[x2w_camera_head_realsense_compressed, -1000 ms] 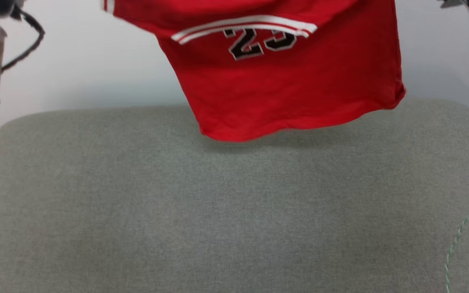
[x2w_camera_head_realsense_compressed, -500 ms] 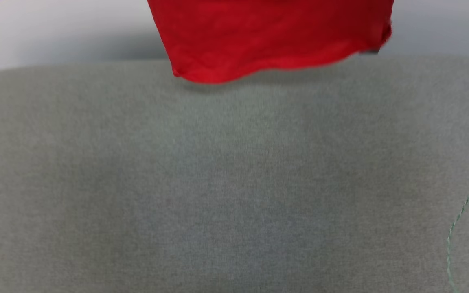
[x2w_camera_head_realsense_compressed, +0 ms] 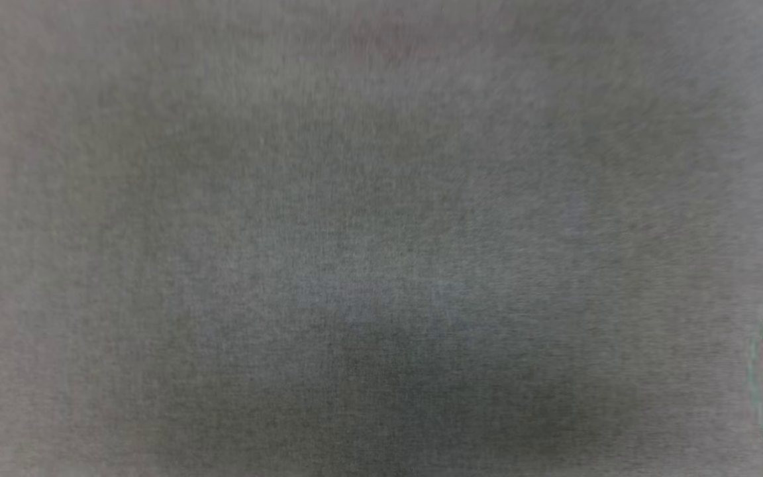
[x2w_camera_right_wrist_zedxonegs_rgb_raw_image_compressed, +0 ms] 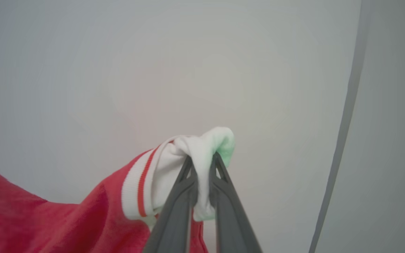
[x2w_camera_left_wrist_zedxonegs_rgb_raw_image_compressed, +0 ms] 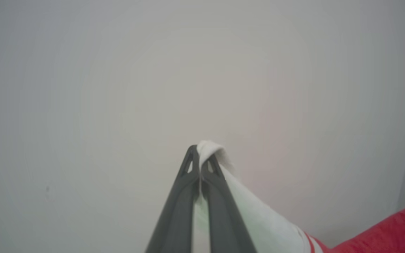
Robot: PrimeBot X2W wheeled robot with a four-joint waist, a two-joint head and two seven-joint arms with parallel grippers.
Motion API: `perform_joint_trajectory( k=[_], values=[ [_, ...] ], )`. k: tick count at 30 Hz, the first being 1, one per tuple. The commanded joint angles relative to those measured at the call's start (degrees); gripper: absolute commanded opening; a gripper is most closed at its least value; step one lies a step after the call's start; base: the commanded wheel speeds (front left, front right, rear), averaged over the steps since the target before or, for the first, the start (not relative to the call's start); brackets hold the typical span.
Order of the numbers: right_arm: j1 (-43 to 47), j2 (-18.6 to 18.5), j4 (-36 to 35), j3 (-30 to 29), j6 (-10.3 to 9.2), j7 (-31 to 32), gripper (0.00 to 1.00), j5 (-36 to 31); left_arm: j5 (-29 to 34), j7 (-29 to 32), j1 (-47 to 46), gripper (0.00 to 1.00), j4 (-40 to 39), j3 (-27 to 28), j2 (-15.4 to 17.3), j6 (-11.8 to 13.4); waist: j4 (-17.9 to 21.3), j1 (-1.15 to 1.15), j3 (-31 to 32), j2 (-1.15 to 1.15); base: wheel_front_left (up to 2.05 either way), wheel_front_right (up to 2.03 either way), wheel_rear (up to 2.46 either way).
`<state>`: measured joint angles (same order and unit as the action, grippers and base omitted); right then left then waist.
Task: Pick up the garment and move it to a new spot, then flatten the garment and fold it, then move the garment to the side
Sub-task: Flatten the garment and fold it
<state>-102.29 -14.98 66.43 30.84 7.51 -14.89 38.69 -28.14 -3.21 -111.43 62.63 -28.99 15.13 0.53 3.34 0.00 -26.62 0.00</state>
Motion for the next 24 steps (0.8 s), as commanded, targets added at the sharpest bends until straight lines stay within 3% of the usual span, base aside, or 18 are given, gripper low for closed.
perform_joint_trajectory(
  k=[1,8,12,18,24],
  values=[
    [-2.8,-1.9,-2.9,-4.5,-0.05,-0.3,0.0,-3.0,-0.3,-2.3,-2.6,0.0,0.1,0.5,-1.0,0.5,-2.7,0.0,-10.2,0.0,0.0,0.0,0.0],
    [2.0,0.2,-8.9,-14.2,-0.04,-0.2,0.0,-13.0,-1.0,-6.7,-3.7,0.0,2.9,0.7,-2.2,-0.8,-3.9,0.0,-12.9,0.0,0.0,0.0,0.0],
    [5.1,2.3,-9.3,-16.0,-0.05,-0.3,0.0,-14.7,-1.3,-7.4,-2.1,0.0,5.6,0.4,-2.1,-2.2,-4.1,0.0,-12.3,0.0,0.0,0.0,0.0],
    [9.7,3.1,-8.6,-11.1,-0.05,0.2,0.0,-10.1,-2.1,-6.9,2.2,0.0,8.5,-0.1,-1.3,-4.2,-4.6,0.0,-8.2,0.0,0.0,0.0,0.0],
    [16.0,-0.6,-13.2,-2.1,-0.05,9.8,0.0,0.2,-3.6,-2.1,9.5,0.0,10.4,-0.3,-0.1,-5.2,-5.3,0.0,-2.2,0.0,0.0,0.0,0.0]
  ],
)
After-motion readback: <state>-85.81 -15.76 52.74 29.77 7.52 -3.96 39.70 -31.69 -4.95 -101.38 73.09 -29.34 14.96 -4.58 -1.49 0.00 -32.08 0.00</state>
